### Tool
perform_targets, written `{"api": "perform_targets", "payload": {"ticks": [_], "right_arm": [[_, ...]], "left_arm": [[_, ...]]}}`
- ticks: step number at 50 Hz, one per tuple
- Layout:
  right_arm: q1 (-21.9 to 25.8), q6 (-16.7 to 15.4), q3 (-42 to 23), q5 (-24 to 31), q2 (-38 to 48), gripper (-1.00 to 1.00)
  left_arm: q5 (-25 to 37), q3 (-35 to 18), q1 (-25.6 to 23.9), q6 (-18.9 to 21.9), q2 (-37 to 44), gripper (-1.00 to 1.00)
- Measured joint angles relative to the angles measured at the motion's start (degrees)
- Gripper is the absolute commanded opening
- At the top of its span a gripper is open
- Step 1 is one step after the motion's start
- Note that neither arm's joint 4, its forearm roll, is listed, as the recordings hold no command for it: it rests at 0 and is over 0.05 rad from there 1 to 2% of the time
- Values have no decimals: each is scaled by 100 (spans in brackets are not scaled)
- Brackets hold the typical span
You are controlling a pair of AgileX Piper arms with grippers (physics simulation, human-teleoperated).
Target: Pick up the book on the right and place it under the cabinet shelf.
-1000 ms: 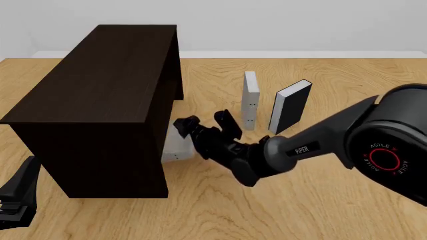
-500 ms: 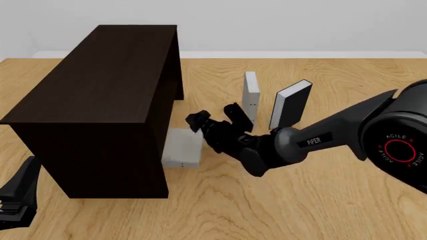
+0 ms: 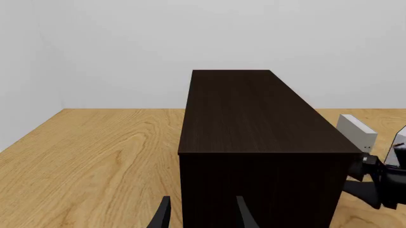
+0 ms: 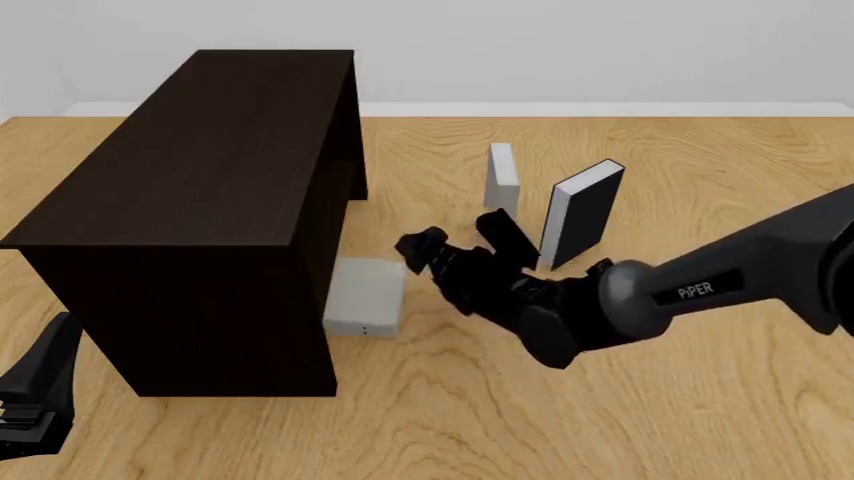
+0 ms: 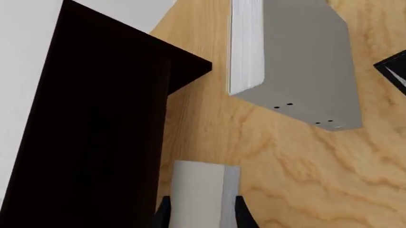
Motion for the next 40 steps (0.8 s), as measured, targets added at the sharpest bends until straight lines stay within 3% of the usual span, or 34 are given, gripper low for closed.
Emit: {"api": "perform_targets", "payload": {"ticks": [9, 22, 31, 40], "right_arm": [[-252, -606, 100, 659, -660, 100], [-854, -2351, 15, 2061, -1658, 100], [-1107, -3098, 267, 2486, -2290, 100], [-1375, -4042, 484, 2880, -2713, 100]], "left_arm": [[0, 0, 0, 0, 0, 100], [0, 0, 0, 0, 0, 100], [0, 0, 0, 0, 0, 100], [0, 0, 0, 0, 0, 100]]}}
